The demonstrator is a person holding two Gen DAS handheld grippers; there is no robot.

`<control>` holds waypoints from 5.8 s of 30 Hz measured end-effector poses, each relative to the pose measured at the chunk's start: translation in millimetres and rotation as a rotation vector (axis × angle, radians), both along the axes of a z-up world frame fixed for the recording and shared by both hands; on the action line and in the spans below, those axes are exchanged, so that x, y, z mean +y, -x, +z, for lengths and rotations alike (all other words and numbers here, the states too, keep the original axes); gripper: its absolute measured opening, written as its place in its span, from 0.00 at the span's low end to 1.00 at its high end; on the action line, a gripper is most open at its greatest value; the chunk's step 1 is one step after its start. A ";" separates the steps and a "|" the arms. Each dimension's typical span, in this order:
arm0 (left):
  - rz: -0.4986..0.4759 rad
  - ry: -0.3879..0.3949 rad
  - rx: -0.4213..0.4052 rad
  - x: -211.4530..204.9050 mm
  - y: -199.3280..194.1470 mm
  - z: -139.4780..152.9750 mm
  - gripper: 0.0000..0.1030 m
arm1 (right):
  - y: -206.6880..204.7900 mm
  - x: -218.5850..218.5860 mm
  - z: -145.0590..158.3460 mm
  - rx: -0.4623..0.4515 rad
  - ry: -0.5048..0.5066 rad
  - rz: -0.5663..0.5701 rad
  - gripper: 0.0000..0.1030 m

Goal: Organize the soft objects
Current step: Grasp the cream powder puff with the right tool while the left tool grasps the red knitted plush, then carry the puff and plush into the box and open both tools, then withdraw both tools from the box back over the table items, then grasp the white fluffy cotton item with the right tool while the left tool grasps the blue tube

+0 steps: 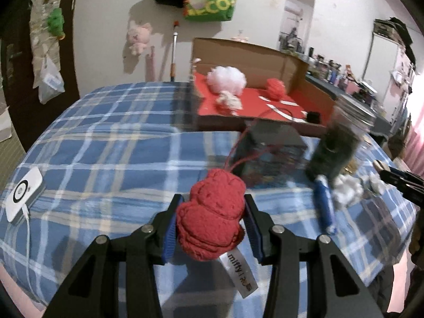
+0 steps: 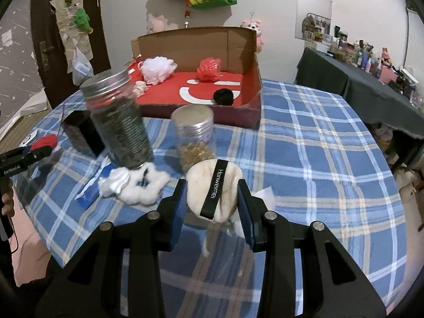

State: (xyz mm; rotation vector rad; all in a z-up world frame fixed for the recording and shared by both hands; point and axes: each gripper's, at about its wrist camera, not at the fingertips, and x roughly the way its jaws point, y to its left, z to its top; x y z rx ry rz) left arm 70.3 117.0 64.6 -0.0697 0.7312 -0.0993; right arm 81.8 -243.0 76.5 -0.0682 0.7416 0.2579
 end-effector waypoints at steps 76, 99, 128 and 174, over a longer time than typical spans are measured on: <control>-0.477 -0.234 0.323 -139.5 -271.6 14.5 0.47 | -268.5 117.1 -7.9 0.396 0.186 0.434 0.36; -0.432 -0.234 0.361 -136.9 -285.4 11.5 0.71 | -278.4 101.2 -0.9 0.395 0.164 0.368 0.60; -0.178 0.082 -0.232 -75.1 -20.4 134.1 1.00 | 16.5 26.7 143.5 -0.158 -0.056 0.119 0.93; -0.071 0.014 -0.105 -100.9 40.0 -4.4 1.00 | 70.8 29.6 -11.8 -0.139 -0.087 -0.048 0.93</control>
